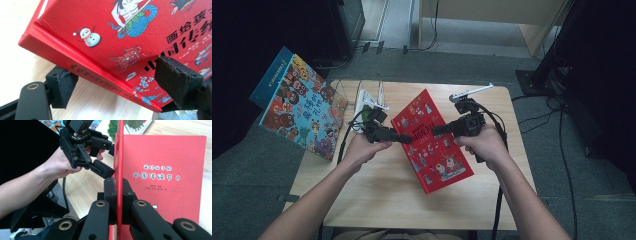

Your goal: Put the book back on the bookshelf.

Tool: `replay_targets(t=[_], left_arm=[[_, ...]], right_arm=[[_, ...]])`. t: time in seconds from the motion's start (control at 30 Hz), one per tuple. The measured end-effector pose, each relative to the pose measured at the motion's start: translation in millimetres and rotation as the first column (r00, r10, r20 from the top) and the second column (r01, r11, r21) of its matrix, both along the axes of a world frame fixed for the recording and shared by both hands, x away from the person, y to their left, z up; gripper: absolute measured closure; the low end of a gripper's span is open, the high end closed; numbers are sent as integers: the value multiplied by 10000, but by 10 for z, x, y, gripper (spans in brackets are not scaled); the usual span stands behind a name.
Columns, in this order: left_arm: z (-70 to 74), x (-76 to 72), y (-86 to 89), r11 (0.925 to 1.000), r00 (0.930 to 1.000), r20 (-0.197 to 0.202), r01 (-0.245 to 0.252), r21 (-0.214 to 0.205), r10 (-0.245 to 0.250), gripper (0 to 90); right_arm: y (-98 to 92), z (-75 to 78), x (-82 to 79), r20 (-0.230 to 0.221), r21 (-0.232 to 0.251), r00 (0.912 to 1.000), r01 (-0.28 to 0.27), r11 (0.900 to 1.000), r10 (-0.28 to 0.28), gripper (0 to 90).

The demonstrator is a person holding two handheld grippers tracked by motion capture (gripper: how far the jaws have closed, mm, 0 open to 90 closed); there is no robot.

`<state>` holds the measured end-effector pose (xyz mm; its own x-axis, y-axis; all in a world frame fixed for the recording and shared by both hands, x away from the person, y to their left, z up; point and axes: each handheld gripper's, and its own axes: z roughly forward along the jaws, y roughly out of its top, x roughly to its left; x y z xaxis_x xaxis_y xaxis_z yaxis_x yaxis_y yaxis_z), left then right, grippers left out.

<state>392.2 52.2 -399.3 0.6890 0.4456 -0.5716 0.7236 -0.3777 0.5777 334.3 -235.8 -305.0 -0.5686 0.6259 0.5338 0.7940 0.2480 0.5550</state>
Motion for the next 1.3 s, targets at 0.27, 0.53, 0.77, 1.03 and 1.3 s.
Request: replay_targets(t=[0.27,0.53,0.77,1.03,1.3], left_arm=[[58,-6,40,9998,9995,246,188,0,-188,248],[118,-30,101,9990,9970,653,390,222,-404,333],[149,-50,145,9987,9940,995,434,276,-459,392],[222,-61,186,9980,9888,1355,603,189,-623,433],[266,-66,214,9954,9838,1521,953,20,-945,477]], right_arm=[[-25,-32,-16,563,169,9975,-440,9989,430,888],[-64,-93,-24,954,423,9925,-808,9958,765,888],[-96,-131,-31,1438,515,9834,-1189,9916,1105,888],[-136,-165,-40,1833,884,9743,-1489,9849,1309,888],[-177,-188,-41,2186,1135,9639,-1798,9771,1520,889]])
